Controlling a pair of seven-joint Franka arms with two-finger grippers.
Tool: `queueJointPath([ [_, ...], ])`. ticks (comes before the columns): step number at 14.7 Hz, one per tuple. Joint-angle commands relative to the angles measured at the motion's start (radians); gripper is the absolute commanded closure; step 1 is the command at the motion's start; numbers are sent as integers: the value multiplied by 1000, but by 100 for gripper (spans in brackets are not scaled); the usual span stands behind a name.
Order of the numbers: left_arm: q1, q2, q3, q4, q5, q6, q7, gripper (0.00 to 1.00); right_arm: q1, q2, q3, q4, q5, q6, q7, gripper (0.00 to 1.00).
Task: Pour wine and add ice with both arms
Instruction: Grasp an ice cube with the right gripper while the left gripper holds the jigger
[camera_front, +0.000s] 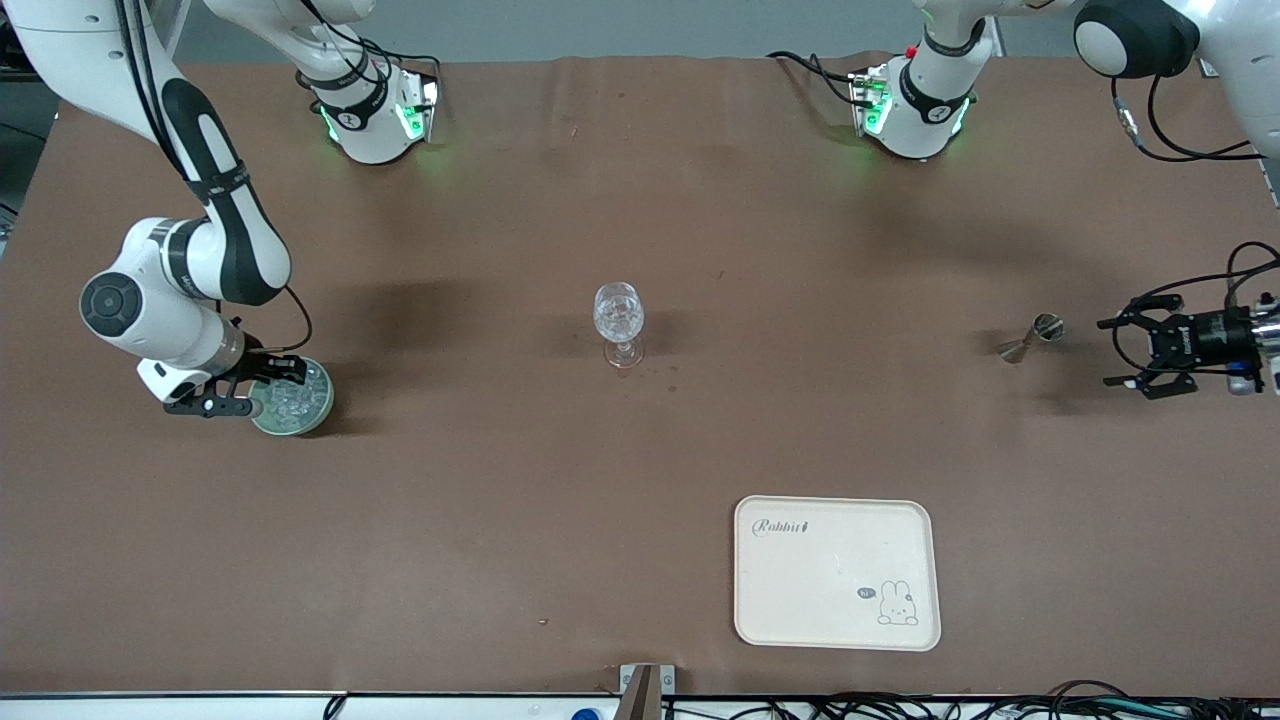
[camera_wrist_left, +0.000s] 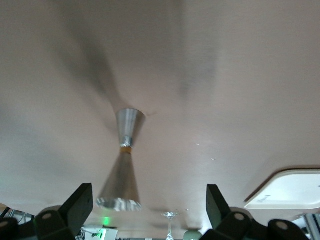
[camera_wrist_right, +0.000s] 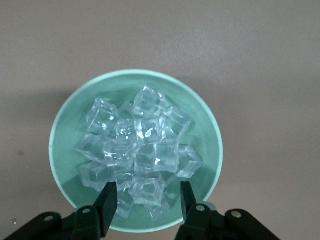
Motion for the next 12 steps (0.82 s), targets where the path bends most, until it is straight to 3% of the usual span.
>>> queueJointPath([
  [1, -7, 30, 16, -43, -47, -12, 70, 0, 2, -8, 2, -25, 2, 15, -9, 43],
  [12, -2, 73, -15, -174, -241, -55, 77, 0, 4, 18, 2, -19, 5, 63, -7, 43],
])
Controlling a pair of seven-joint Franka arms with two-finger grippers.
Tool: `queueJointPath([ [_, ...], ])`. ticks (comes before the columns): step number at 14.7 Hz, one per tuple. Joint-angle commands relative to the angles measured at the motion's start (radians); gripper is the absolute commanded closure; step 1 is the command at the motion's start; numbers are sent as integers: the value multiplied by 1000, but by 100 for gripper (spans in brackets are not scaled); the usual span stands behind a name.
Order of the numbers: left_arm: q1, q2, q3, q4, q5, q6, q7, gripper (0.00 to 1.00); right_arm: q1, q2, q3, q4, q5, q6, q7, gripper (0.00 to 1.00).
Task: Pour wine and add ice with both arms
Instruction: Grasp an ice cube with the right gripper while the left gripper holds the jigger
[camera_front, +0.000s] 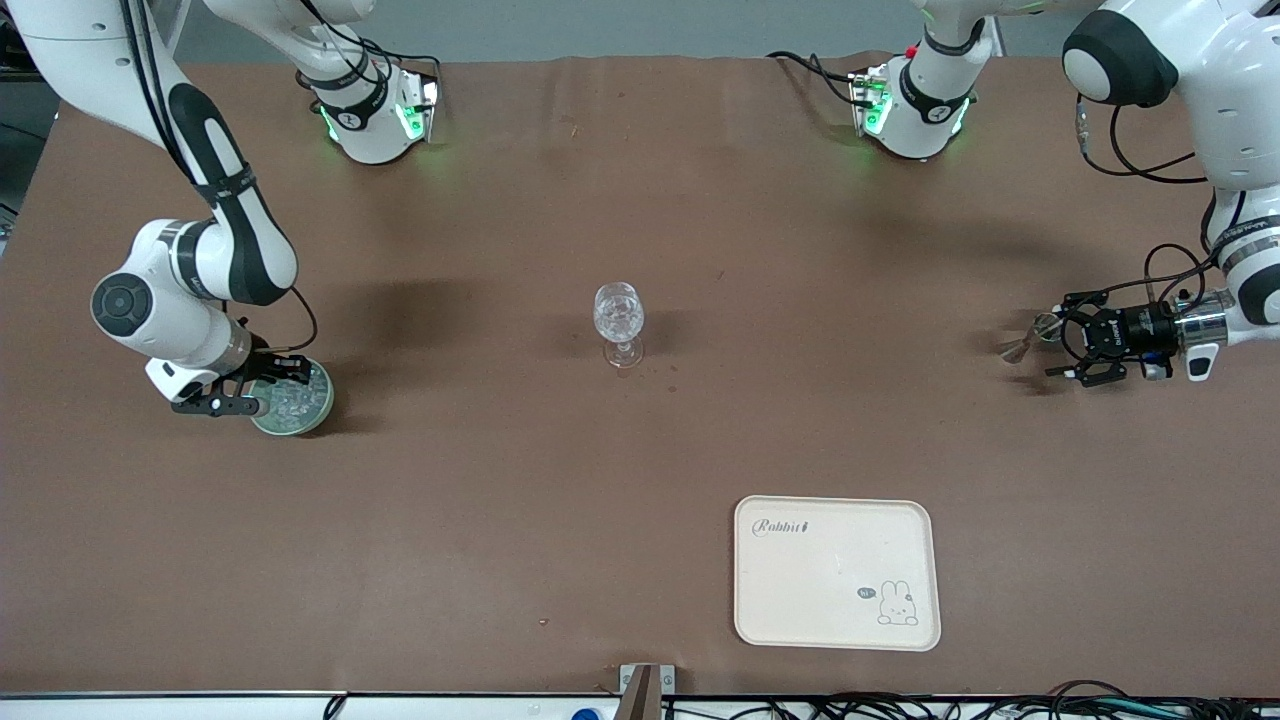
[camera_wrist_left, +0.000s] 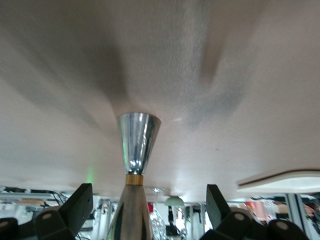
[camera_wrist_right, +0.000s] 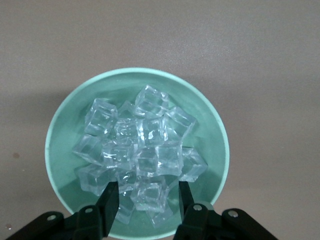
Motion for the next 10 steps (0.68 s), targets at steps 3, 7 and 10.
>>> queueJointPath([
  [3, 8, 29, 7, -22, -71, -31, 12, 13, -1, 6, 1, -9, 5, 27, -9, 44],
  [7, 13, 43, 6, -28, -93, -53, 12, 52, -1, 12, 1, -9, 5, 27, -9, 61],
  [10, 22, 40, 7, -39, -107, -56, 11, 86, -1, 15, 1, -6, 7, 24, -6, 73],
])
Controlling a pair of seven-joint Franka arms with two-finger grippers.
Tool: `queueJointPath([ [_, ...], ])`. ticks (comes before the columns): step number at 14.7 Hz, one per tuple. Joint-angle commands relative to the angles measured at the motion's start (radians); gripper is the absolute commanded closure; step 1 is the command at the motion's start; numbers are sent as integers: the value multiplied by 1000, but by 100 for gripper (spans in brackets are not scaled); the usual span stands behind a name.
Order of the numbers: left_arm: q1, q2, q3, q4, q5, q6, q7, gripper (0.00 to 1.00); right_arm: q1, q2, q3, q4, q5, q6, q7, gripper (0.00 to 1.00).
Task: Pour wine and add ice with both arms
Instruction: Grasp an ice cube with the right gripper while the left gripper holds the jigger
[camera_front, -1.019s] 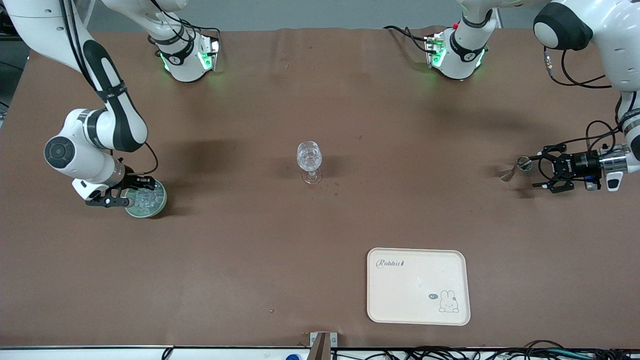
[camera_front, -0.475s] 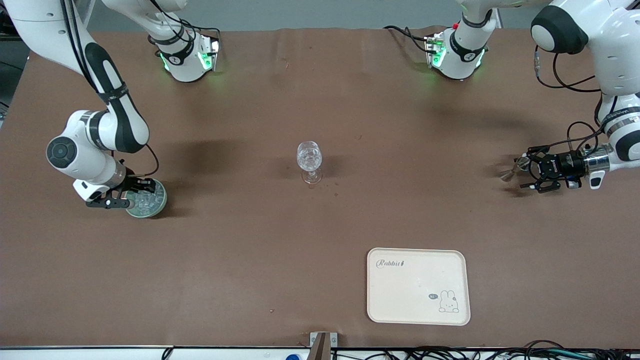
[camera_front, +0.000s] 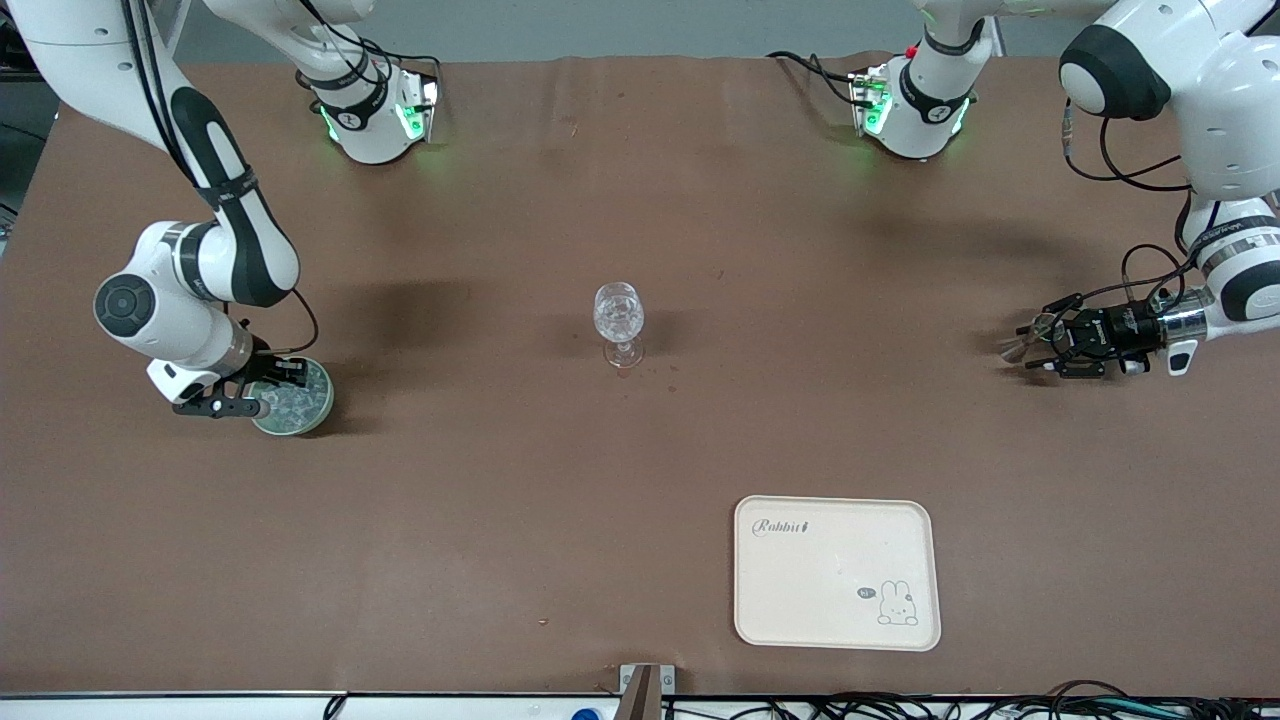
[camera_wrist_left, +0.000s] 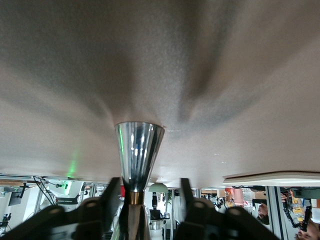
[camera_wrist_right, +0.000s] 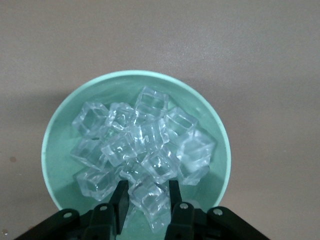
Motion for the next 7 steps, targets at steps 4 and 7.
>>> queueJointPath([
  [4, 8, -15, 9, -43, -73, -30, 9, 99, 5, 3, 3, 26, 7, -18, 11, 82],
  [7, 21, -41, 15, -31, -78, -74, -2, 100, 12, 2, 3, 104, 16, -161, 17, 92],
])
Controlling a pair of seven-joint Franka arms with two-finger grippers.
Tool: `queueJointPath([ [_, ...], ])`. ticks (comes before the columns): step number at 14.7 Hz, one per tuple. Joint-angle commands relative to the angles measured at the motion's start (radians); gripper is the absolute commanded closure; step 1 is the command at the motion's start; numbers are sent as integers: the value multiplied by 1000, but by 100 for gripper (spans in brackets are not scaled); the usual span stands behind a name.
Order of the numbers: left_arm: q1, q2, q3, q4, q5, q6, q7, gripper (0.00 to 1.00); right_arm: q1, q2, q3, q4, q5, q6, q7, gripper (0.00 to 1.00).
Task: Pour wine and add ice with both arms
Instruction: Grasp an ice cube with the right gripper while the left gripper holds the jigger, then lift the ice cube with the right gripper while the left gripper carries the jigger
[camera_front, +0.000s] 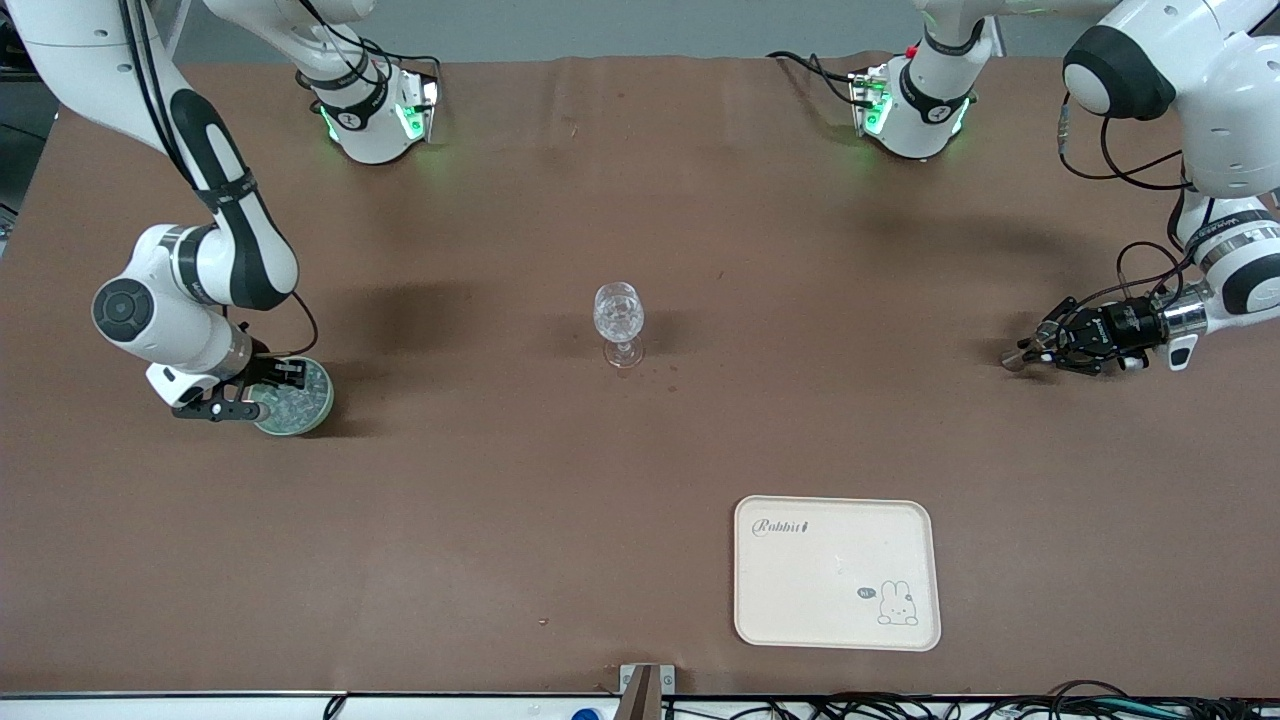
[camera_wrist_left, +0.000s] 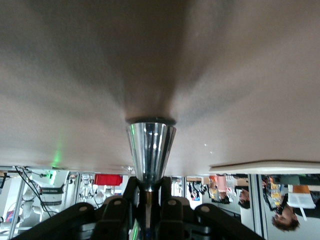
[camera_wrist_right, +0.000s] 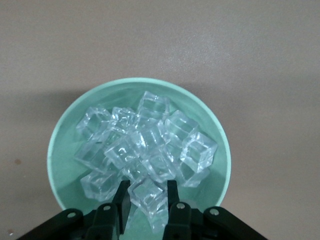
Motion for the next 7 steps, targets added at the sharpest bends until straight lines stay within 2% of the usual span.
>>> queueJointPath([
  [1, 8, -54, 11, 3, -8, -58, -20, 100, 7, -1, 2, 90, 15, -139, 26, 95],
  [4, 1, -116, -12, 17, -1, -90, -81, 100, 7, -6, 5, 156, 16, -243, 57, 99],
  [7, 1, -201, -74, 11, 35, -84, -114, 100, 10, -35, 5, 236, 16, -358, 97, 100],
])
